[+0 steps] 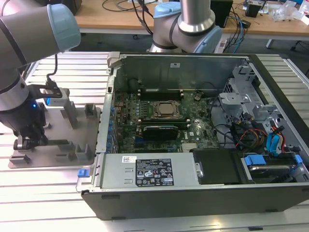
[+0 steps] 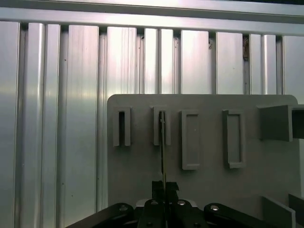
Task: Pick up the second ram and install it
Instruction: 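Pick up the second ram and move it above second insertion slot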
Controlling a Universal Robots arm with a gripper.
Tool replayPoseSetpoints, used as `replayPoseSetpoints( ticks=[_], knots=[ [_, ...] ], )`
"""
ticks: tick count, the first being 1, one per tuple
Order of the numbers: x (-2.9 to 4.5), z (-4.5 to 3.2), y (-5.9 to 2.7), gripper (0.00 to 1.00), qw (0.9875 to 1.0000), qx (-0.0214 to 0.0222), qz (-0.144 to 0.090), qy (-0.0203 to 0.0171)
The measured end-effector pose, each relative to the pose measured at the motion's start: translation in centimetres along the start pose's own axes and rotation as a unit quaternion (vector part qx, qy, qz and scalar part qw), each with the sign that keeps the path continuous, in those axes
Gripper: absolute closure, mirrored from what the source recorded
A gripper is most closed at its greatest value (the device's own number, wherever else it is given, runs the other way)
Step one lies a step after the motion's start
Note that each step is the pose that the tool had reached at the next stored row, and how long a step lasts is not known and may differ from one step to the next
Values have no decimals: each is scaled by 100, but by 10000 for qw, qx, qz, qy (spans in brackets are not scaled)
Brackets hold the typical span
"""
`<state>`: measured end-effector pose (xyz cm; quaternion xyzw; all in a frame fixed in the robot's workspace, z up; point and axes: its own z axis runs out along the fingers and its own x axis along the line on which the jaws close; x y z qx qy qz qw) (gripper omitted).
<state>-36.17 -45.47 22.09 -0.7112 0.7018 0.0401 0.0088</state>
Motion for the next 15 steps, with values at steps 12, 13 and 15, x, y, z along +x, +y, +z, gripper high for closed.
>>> replayPoseSetpoints(
  ticks=[12, 13, 15],
  knots=[
    [-20, -283, 12, 87, 10000, 0, 0, 0],
    [-21, -300, 13, 87, 10000, 0, 0, 0],
    [-26, -372, 16, 87, 10000, 0, 0, 0]
  ],
)
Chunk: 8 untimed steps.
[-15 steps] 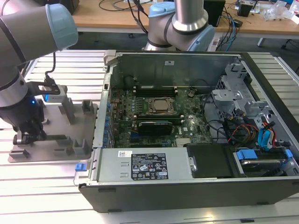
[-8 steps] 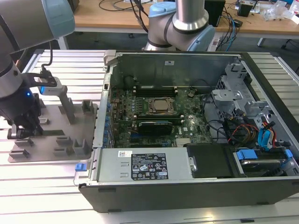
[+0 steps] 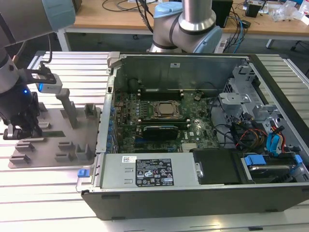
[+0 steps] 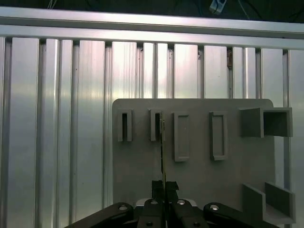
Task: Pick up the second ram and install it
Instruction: 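Pick up the second ram and move it above second insertion slot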
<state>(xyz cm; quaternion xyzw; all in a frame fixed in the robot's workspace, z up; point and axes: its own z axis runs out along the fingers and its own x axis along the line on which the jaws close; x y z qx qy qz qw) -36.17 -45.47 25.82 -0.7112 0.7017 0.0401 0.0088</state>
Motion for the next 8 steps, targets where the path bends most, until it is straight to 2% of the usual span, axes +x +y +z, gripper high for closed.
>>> replayPoseSetpoints(
  ticks=[5, 8],
  knots=[
    [-10, -131, 6, 87, 10000, 0, 0, 0],
    [-21, -258, 11, 87, 10000, 0, 0, 0]
  ],
)
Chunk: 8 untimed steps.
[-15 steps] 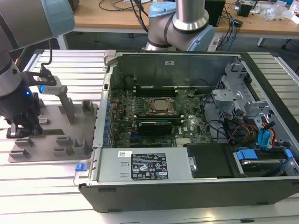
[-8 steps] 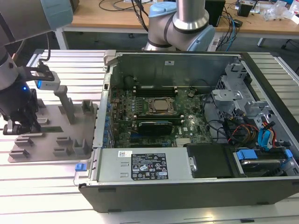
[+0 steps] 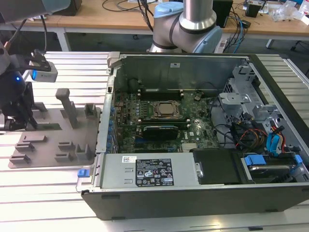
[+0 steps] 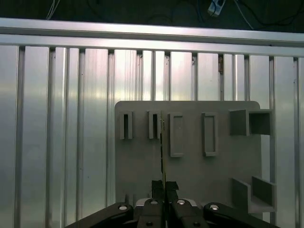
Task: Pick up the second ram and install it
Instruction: 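Pick up the second ram and move it above second insertion slot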
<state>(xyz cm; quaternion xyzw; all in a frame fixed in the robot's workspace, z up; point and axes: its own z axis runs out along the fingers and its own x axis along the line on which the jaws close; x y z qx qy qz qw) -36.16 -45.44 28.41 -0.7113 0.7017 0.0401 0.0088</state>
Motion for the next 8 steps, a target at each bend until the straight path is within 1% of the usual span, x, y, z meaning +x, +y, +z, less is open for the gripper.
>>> replayPoseSetpoints(
  ticks=[1, 3, 5, 8],
  knots=[
    [-2, -22, 1, 87, 10000, 0, 0, 0],
    [-8, -92, 4, 87, 10000, 0, 0, 0],
    [-11, -132, 6, 87, 10000, 1, 0, 0],
    [-19, -215, 9, 87, 10000, 0, 0, 0]
  ],
)
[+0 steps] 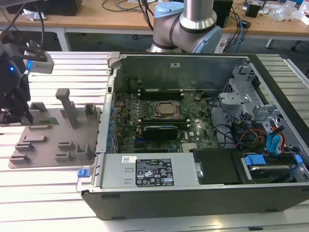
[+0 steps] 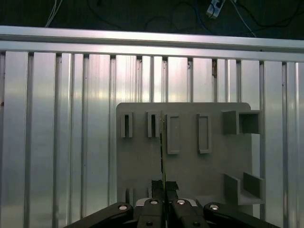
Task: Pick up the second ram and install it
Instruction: 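Pick up the second ram and move it above second insertion slot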
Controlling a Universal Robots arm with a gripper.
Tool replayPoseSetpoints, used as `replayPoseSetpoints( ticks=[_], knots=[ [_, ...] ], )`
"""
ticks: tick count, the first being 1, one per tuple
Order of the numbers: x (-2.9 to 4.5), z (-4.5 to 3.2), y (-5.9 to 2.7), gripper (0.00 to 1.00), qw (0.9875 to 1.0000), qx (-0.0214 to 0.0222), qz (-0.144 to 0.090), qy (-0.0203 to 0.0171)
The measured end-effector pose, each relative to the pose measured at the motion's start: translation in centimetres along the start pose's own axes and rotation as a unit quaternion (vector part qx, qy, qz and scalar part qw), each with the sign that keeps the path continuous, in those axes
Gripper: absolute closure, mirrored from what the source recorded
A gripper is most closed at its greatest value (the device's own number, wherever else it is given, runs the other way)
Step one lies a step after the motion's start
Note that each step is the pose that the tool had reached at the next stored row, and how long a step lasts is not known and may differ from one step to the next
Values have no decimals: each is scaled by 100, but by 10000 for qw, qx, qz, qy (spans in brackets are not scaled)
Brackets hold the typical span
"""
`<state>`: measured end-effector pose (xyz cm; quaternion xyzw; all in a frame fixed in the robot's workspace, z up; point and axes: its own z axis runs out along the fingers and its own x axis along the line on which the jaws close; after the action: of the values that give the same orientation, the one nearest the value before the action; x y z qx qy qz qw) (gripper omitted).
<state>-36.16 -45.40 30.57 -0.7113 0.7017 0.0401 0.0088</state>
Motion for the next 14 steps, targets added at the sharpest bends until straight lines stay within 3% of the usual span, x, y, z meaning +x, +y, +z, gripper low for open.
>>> replayPoseSetpoints(
  ticks=[3, 7, 14],
  knots=[
    [-3, -42, 2, 87, 10000, 0, 0, 0],
    [-15, -168, 8, 87, 10000, 0, 0, 0],
    [-28, -314, 14, 87, 10000, 0, 0, 0]
  ],
)
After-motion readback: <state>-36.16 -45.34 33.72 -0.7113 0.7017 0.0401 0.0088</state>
